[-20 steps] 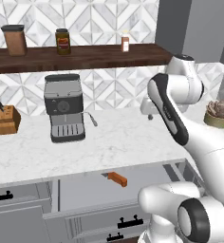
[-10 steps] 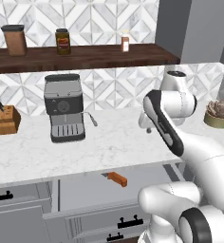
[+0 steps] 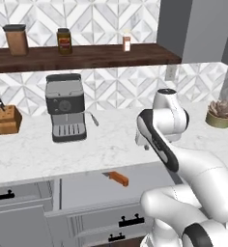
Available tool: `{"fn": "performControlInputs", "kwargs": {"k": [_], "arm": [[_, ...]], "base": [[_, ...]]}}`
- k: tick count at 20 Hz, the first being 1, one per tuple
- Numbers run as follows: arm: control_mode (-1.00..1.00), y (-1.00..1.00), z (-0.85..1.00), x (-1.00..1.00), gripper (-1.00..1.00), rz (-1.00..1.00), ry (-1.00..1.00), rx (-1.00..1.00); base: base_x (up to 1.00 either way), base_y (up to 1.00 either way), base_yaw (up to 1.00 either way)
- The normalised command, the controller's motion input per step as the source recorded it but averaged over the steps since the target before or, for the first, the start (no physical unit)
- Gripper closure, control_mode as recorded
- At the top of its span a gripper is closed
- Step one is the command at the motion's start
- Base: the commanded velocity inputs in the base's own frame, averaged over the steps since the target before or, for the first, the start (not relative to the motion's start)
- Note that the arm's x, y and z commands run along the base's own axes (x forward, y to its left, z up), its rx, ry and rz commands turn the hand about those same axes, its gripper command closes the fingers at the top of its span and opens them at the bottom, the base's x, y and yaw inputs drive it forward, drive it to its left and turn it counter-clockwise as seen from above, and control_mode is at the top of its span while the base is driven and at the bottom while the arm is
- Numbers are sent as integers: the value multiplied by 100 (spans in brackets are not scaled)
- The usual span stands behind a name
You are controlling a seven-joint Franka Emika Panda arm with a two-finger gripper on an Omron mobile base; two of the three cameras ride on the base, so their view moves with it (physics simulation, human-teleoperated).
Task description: Pick up the knife from the drawer and place it on the cutting board. Then place the meat from the plate to the cutting board.
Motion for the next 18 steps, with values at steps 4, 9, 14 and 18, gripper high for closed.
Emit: {"fn": "performControlInputs", "kwargs": {"k": [4, 9, 14, 18], "arm": [[100, 0, 0, 0, -100, 0, 0, 0], [100, 0, 0, 0, -100, 0, 0, 0], [100, 0, 0, 0, -100, 0, 0, 0], [100, 0, 0, 0, -100, 0, 0, 0]], "base": [[-53, 27, 0], [-39, 61, -3], [-51, 55, -5], [-62, 14, -5]]}}
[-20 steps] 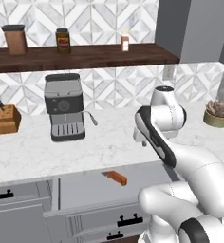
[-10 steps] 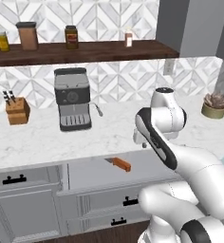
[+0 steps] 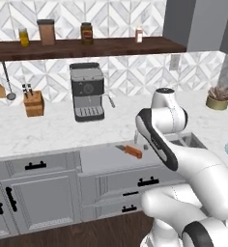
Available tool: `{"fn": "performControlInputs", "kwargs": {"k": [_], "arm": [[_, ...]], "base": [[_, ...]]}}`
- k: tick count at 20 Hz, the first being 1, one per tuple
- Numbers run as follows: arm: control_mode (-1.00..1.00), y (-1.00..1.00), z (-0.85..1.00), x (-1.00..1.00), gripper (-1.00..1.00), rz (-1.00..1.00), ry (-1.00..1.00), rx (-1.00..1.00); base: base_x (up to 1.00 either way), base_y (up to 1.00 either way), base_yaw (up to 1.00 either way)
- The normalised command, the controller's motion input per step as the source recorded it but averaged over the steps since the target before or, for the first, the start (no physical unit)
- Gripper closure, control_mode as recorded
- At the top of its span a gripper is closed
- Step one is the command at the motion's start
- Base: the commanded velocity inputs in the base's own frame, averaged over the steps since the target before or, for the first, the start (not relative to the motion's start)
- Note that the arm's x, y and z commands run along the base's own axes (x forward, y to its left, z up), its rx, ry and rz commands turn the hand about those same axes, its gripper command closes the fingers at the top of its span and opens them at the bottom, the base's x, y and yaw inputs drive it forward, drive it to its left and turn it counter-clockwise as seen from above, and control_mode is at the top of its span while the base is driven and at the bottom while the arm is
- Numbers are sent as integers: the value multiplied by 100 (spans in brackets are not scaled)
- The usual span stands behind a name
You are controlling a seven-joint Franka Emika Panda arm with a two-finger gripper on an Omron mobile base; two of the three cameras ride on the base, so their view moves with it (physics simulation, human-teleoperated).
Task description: Pick up the knife from the drawer and place it on the cutting board. Then place the meat from the plate to the cutting board.
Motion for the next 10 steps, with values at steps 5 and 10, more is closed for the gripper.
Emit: {"fn": "performControlInputs", "kwargs": {"k": [5, 10], "arm": [[100, 0, 0, 0, -100, 0, 0, 0], [100, 0, 0, 0, -100, 0, 0, 0]], "base": [[-33, 0, -7], [-31, -1, -9]]}}
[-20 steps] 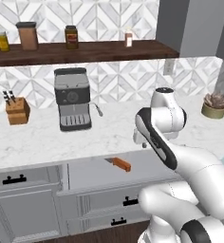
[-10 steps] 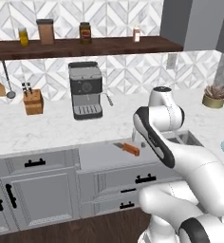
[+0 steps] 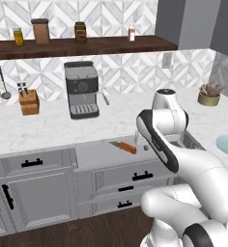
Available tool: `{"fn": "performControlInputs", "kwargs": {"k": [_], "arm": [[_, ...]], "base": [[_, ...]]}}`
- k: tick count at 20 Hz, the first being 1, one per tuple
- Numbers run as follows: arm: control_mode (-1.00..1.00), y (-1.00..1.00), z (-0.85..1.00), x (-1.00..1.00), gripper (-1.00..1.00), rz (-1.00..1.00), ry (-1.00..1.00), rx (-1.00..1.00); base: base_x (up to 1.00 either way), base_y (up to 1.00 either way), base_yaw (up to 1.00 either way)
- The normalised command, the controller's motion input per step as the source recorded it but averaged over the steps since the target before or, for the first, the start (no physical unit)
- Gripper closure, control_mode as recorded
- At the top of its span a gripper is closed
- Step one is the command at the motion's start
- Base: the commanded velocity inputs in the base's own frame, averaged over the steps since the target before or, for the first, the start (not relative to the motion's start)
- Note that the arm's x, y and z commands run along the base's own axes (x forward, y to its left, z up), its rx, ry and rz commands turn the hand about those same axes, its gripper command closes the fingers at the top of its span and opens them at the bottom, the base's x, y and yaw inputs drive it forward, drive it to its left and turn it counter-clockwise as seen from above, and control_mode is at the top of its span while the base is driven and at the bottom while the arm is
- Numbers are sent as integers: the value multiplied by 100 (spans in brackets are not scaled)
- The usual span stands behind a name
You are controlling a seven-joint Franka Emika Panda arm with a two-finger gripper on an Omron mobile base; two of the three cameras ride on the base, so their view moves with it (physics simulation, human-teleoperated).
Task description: Pick up the knife from the drawer and place it on the cutting board. Then place the meat from the plate to the cutting board.
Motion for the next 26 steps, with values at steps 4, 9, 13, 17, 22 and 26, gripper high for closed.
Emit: {"fn": "performControlInputs", "kwargs": {"k": [4, 9, 13, 17, 22, 26], "arm": [[100, 0, 0, 0, -100, 0, 0, 0], [-100, 0, 0, 7, -100, -2, 0, 0], [-100, 0, -24, 69, -100, 2, 0, 0], [-100, 0, -58, 78, -100, 13, 5, 0], [-100, 0, -61, 74, -100, 20, 8, 0], [-100, 0, -33, 63, -100, 16, 5, 0]], "base": [[-19, -13, -14], [-4, -6, -5], [0, 0, 0], [0, 0, 0], [0, 0, 0], [0, 0, 0]]}}
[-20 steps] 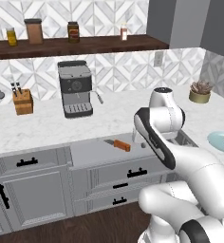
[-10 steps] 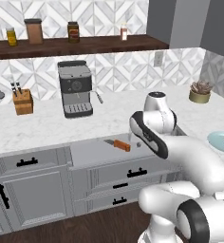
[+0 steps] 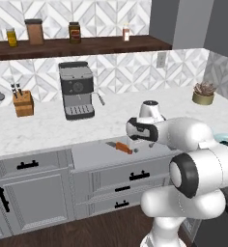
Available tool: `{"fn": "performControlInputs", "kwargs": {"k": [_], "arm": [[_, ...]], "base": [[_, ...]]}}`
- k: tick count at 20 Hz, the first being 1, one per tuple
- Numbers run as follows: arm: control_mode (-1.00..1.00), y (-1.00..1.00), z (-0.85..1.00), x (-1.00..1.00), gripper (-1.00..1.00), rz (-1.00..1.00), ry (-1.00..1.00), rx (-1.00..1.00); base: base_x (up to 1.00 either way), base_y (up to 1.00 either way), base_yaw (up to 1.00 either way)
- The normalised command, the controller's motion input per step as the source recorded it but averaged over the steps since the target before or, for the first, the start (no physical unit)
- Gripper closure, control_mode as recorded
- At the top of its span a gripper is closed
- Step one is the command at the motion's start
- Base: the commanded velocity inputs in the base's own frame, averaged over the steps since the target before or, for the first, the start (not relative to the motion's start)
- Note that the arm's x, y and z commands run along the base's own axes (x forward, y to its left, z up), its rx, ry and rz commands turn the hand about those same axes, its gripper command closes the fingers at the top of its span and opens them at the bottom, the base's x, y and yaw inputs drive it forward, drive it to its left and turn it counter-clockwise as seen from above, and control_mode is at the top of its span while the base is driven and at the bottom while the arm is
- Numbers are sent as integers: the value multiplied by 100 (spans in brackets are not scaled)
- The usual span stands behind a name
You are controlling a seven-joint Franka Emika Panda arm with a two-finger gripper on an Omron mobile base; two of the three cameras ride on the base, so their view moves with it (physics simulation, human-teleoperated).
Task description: Pick up the knife from the drawer and place it on the cutting board. Then place the meat from the plate to the cutting board.
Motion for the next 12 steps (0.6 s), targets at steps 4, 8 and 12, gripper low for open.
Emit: {"fn": "performControlInputs", "kwargs": {"k": [4, 8, 12], "arm": [[-100, 6, -45, 61, -100, 7, 11, -1], [-100, 4, -33, 46, -100, 0, 3, 0], [-100, 0, -27, 34, -100, -4, 0, 0]], "base": [[0, 0, 0], [0, 0, 0], [0, 0, 0]]}}
